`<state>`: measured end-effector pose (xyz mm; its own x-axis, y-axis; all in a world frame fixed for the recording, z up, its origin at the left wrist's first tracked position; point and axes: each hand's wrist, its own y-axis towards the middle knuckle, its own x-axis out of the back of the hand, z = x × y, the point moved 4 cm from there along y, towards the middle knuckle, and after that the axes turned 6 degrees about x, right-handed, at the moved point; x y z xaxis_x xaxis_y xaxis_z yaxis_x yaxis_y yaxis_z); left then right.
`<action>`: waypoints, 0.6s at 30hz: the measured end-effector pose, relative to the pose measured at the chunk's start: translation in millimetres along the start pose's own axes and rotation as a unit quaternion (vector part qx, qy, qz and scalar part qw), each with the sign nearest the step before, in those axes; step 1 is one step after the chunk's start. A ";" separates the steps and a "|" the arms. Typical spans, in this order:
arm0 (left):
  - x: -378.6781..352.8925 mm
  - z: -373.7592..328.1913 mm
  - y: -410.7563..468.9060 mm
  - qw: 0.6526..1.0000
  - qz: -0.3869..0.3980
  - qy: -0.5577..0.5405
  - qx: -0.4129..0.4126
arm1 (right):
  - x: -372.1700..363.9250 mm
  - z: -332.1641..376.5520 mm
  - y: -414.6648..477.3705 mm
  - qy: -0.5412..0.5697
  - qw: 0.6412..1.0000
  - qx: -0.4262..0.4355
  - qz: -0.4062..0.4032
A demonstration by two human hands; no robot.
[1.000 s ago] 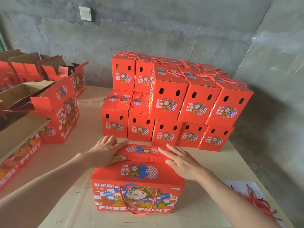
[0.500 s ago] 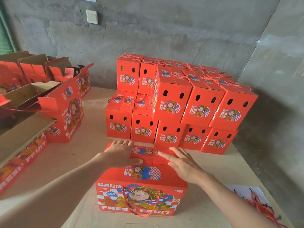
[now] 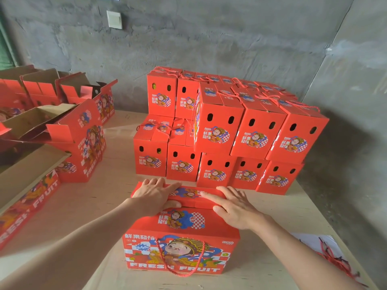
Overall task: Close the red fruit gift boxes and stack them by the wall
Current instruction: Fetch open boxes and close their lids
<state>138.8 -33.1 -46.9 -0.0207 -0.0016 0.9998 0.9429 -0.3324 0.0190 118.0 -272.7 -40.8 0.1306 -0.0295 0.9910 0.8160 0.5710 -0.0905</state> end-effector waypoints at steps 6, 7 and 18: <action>-0.8 2.6 1.7 0.999 0.042 0.019 -0.014 | 2.1 4.2 21.5 -0.006 0.999 0.016 0.047; 0.3 4.2 1.9 0.998 0.054 0.022 -0.025 | 1.7 3.1 20.2 0.002 0.998 0.030 0.050; 4.6 16.7 -5.1 0.992 0.064 0.033 -0.103 | 2.4 1.8 20.1 0.009 0.995 0.084 0.055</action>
<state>139.5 -15.6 -42.3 0.0677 -0.1153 0.9910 0.8512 -0.5114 -0.1176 133.7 -259.8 -40.1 0.2250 0.0259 0.9740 0.6911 0.7005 -0.1783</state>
